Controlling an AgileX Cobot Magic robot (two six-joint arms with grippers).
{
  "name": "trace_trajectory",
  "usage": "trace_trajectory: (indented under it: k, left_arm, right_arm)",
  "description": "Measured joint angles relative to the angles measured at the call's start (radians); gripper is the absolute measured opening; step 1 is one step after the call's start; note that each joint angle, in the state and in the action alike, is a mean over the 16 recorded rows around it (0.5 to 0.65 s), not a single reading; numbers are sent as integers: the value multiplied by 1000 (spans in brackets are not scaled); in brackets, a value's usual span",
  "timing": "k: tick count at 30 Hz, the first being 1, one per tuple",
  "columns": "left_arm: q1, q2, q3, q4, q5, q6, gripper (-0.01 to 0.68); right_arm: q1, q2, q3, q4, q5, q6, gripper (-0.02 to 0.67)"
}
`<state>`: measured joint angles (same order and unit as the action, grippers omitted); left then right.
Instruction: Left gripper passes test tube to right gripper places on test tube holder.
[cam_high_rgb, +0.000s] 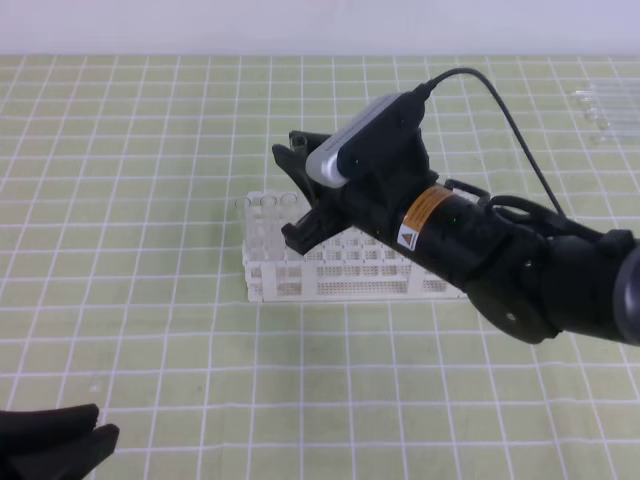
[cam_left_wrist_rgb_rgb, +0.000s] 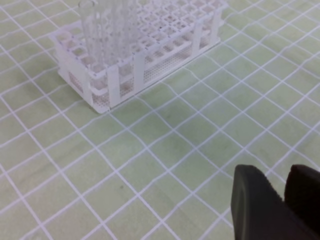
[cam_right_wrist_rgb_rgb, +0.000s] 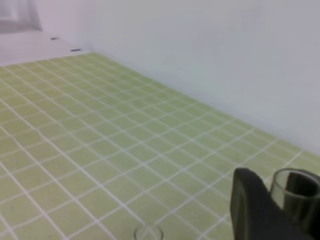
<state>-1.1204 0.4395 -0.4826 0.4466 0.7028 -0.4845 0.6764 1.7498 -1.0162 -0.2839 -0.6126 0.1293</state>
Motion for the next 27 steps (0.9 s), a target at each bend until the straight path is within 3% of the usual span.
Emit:
trace_trajectory:
  k: [27]
  left_arm:
    - [0,0,0,3,8,0,13]
  right_arm:
    - [0,43,-5,34,4,24,13]
